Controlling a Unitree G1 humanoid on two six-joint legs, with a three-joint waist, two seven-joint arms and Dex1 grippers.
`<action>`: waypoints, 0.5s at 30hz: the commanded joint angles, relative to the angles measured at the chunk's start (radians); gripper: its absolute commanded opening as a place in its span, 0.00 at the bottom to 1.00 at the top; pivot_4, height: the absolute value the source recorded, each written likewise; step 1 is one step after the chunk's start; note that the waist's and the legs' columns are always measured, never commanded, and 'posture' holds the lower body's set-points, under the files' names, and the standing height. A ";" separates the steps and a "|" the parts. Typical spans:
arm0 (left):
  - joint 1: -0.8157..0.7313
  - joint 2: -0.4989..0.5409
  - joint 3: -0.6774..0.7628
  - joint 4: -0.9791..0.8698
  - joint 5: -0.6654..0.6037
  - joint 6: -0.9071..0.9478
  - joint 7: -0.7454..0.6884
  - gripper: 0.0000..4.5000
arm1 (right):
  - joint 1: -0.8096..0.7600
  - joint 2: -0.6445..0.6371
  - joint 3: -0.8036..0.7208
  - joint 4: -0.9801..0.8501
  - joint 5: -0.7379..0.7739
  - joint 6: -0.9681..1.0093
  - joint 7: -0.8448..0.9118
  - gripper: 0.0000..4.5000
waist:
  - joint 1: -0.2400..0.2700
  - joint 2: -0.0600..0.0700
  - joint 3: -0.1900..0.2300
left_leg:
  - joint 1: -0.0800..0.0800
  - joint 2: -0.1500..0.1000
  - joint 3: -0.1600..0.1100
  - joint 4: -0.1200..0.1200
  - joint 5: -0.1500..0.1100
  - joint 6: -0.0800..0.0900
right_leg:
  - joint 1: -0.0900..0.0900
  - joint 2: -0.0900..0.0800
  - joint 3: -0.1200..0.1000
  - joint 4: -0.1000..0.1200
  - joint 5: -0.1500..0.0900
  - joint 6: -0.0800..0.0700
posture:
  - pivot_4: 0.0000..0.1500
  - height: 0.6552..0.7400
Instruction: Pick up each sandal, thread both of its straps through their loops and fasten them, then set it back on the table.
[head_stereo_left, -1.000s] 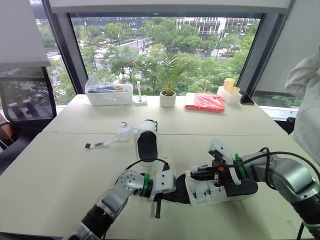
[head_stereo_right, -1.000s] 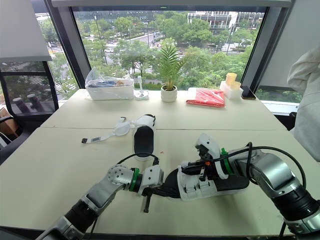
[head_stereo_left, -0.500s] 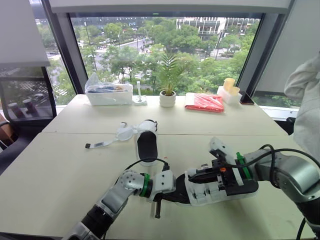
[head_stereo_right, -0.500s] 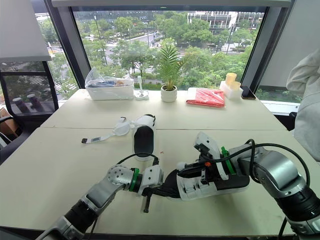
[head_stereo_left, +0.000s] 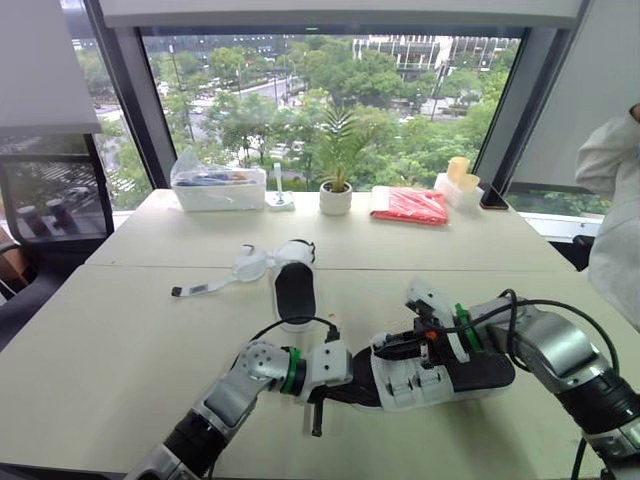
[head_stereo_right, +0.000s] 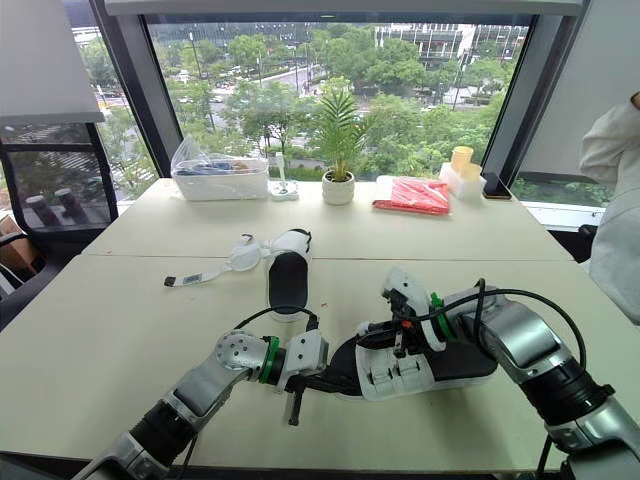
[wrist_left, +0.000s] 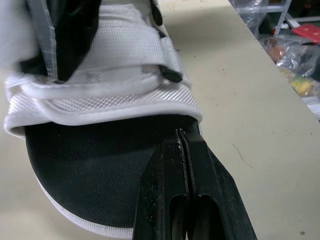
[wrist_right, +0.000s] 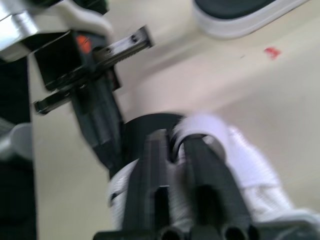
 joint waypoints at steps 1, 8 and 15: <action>0.030 0.017 -0.033 0.028 0.045 0.030 0.000 0.00 | -0.027 0.003 -0.022 0.027 -0.054 -0.009 -0.032 0.55 | 0.000 0.000 0.000 | 0.000 0.000 0.000 0.000 0.000 0.000 | 0.000 0.000 0.000 0.000 0.000 0.000 | 1.00 1.00; 0.035 0.021 -0.035 0.018 0.044 0.032 0.004 0.00 | -0.048 0.040 0.017 0.099 -0.165 -0.033 -0.080 0.76 | -0.001 0.000 0.000 | -0.001 0.000 0.000 0.000 0.000 0.000 | -0.001 0.000 0.000 0.000 0.000 0.000 | 1.00 1.00; 0.041 0.022 -0.033 0.010 0.043 0.039 0.008 0.00 | -0.084 0.093 0.043 0.210 -0.307 -0.164 -0.146 0.76 | -0.002 0.001 0.000 | 0.000 0.000 0.000 0.000 0.000 0.000 | -0.001 0.000 0.000 0.000 0.000 0.000 | 1.00 1.00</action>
